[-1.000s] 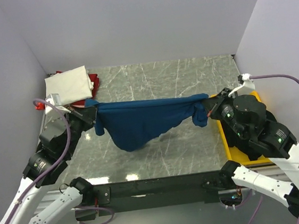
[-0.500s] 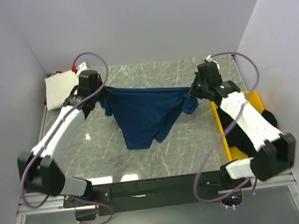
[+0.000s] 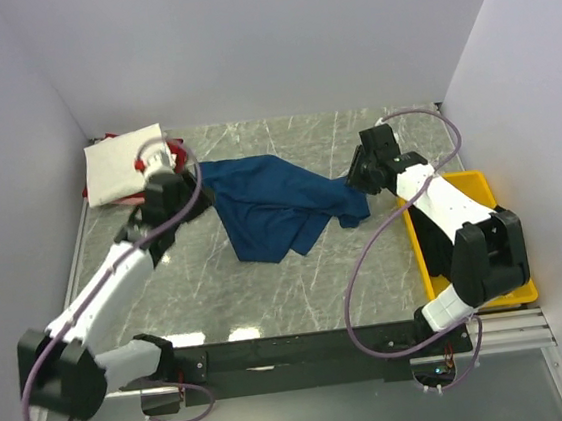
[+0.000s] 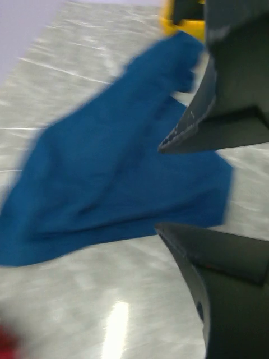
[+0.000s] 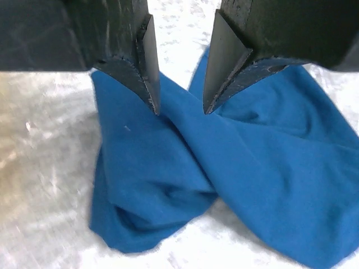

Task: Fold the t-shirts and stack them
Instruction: Flatten the tshirt out

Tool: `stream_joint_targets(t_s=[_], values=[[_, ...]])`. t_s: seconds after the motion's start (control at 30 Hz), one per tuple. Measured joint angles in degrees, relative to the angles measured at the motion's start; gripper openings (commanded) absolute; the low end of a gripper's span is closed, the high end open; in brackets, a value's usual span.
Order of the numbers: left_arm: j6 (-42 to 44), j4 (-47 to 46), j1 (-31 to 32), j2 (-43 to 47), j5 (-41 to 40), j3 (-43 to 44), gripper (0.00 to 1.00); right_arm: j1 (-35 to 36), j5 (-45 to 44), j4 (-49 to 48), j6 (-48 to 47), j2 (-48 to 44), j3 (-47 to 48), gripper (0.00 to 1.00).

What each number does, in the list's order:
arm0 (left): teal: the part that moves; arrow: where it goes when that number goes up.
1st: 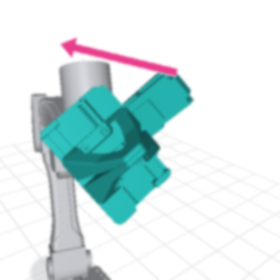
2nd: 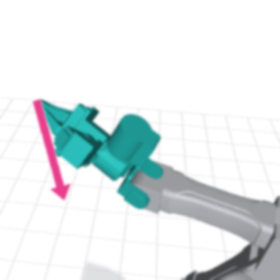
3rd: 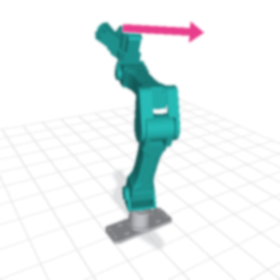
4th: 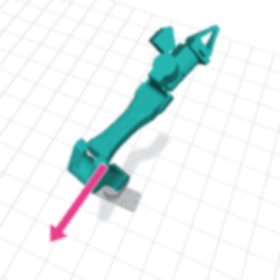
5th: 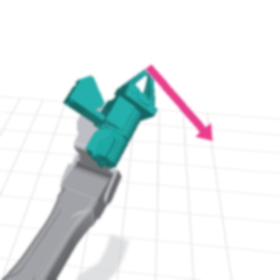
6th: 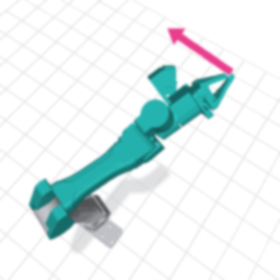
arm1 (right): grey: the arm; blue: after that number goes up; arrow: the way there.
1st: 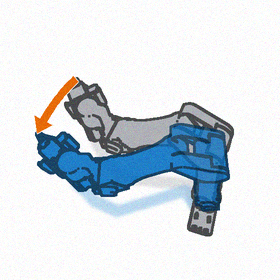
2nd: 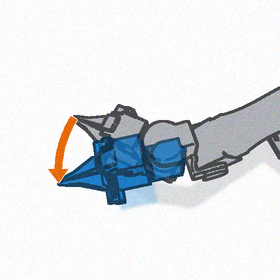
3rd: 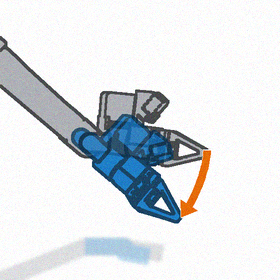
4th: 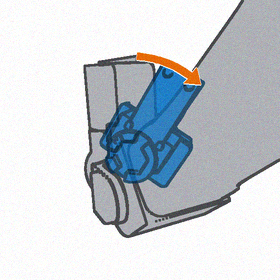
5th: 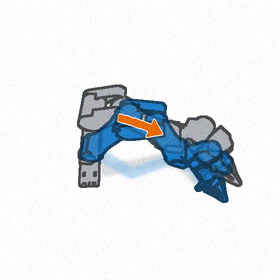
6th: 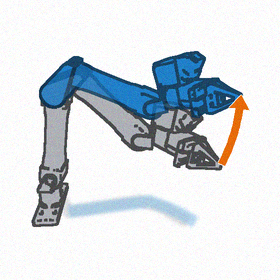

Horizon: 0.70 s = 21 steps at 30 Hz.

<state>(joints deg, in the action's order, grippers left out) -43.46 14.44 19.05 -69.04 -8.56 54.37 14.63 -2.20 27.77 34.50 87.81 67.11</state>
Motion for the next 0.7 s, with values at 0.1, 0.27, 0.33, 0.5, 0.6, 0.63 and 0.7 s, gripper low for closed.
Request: stream_joint_targets(t_s=[0.1,0.27,0.33,0.5,0.6,0.63,0.7], values=[[-2.19,-1.11,6.95,6.51,-2.75,-9.90,0.53,0.00,-0.39,-1.16,0.04,-2.64,-4.07,0.45],[-4.98,-1.51,18.58,4.94,-7.10,-17.03,0.58,0.00,-1.03,-2.21,0.11,-8.07,-10.99,0.45],[-5.81,-2.21,21.59,1.38,-8.74,-17.20,0.59,0.00,-1.27,-3.13,0.15,-10.14,-13.97,0.46],[-6.73,-4.33,25.55,-6.05,-11.21,-16.90,0.60,0.00,-1.25,-5.55,0.68,-14.88,-22.08,0.47],[-6.97,-4.63,26.88,-10.54,-12.46,-15.39,0.58,0.09,-0.81,-6.75,1.22,-16.24,-25.07,0.46],[-7.04,-4.74,27.17,-12.00,-12.83,-14.69,0.58,0.26,-0.61,-7.23,1.42,-16.24,-25.66,0.46],[-7.06,-4.85,27.61,-14.73,-13.64,-13.27,0.57,0.50,-0.20,-8.07,1.73,-16.15,-26.32,0.46]])
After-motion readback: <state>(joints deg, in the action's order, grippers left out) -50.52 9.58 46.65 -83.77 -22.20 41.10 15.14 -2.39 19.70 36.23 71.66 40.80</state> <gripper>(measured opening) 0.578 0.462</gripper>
